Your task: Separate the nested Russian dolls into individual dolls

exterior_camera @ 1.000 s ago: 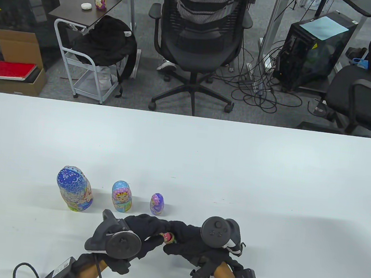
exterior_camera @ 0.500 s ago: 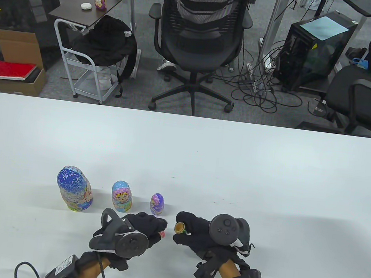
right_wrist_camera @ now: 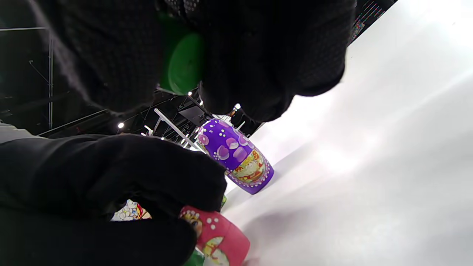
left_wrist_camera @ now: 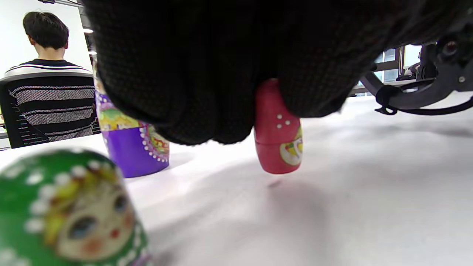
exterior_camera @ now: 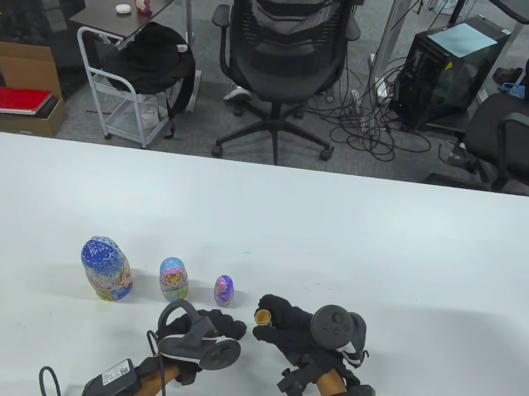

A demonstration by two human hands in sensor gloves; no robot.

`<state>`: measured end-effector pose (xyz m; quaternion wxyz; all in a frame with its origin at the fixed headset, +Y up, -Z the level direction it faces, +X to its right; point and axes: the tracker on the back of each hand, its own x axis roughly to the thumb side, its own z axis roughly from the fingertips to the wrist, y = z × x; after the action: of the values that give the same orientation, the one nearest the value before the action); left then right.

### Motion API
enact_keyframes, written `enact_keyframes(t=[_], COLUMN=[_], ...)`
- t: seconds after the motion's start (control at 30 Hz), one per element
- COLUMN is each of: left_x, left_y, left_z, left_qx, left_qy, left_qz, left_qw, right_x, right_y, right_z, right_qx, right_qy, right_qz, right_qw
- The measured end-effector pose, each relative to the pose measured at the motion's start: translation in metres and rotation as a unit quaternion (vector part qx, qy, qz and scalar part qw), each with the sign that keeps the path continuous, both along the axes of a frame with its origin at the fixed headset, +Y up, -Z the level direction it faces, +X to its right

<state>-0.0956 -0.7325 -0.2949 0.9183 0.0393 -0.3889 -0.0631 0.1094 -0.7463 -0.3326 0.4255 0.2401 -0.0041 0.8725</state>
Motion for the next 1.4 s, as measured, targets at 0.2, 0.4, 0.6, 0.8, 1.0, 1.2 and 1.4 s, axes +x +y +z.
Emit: enact_keyframes(t=[0.2,0.4,0.6,0.8,1.0,1.2,1.4], left_x=[0.000,0.001,0.000,-0.006,-0.035,-0.065,-0.061], left_y=[-0.003,-0.003,-0.004,0.002,0.028,0.012,-0.006], left_z=[-0.001,-0.001,-0.001,-0.002,0.003,-0.010,-0.019], left_qx=[0.002,0.006,-0.002,-0.009,0.009,-0.081,-0.098], left_qy=[0.002,0.003,0.011,0.019,0.074,0.158,0.162], left_qz=[0.000,0.007,0.009,0.025,0.020,-0.051,-0.075], left_qw=[1.000,1.000,1.000,0.999,0.997,0.983,0.979], right_x=[-0.001,-0.003,-0.003,-0.003,-0.003,-0.007,-0.006], right_y=[0.001,0.001,0.002,0.002,0.003,0.004,0.005], right_z=[0.000,0.002,0.002,0.002,0.002,0.005,0.006], right_qx=[0.002,0.011,0.010,0.008,0.009,0.015,0.022], right_qy=[0.002,0.002,0.005,0.005,0.005,0.011,0.017], right_qz=[0.007,0.013,0.011,0.009,0.006,0.014,0.020], right_qw=[1.000,1.000,1.000,1.000,1.000,1.000,0.999])
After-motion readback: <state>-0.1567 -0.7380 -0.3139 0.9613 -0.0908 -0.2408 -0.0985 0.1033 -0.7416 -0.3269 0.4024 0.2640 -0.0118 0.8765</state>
